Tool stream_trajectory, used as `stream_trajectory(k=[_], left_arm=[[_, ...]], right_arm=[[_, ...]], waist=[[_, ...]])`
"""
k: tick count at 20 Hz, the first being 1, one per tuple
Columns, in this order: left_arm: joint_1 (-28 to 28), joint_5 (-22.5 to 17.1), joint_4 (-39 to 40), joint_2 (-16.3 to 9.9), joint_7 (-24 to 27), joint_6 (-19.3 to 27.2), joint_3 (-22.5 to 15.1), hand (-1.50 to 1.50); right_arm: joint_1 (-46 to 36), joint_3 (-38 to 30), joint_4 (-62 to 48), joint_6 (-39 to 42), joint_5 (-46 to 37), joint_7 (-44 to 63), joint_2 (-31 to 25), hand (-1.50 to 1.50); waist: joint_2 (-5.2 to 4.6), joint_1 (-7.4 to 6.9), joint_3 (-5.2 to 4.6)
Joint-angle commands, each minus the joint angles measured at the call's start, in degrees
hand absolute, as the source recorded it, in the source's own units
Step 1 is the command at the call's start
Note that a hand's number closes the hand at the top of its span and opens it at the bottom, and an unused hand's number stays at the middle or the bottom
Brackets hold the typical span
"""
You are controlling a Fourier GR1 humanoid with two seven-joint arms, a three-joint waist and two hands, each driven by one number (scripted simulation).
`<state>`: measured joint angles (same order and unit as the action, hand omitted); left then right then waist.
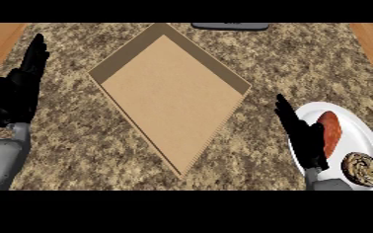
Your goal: Pick the sweet potato from the plate and place it in the cardboard box
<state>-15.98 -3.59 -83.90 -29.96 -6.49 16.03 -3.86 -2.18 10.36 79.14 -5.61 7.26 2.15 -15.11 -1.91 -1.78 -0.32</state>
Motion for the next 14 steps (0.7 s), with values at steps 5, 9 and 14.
stream_trajectory(k=[5,9,14], left_arm=[[1.5,-0.8,-2.5,0.3,6.0,-7.4,-4.4,0.0],[3.0,-2.8,-4.2,1.4,8.7,-12.0,-7.0,0.0],[3.8,-1.3,-3.1,3.1,12.8,-13.9,-8.8,0.0]], right_arm=[[-5.6,-19.5,13.2,-0.7,4.4,-5.1,-16.1,-1.5],[3.0,-28.9,8.8,4.1,3.3,-6.9,-28.9,-1.5],[9.1,-32.7,4.2,10.7,-0.6,-23.0,-32.5,-1.5]], waist=[[3.51,6.3,0.0],[2.57,6.24,0.28],[1.93,3.23,0.37]])
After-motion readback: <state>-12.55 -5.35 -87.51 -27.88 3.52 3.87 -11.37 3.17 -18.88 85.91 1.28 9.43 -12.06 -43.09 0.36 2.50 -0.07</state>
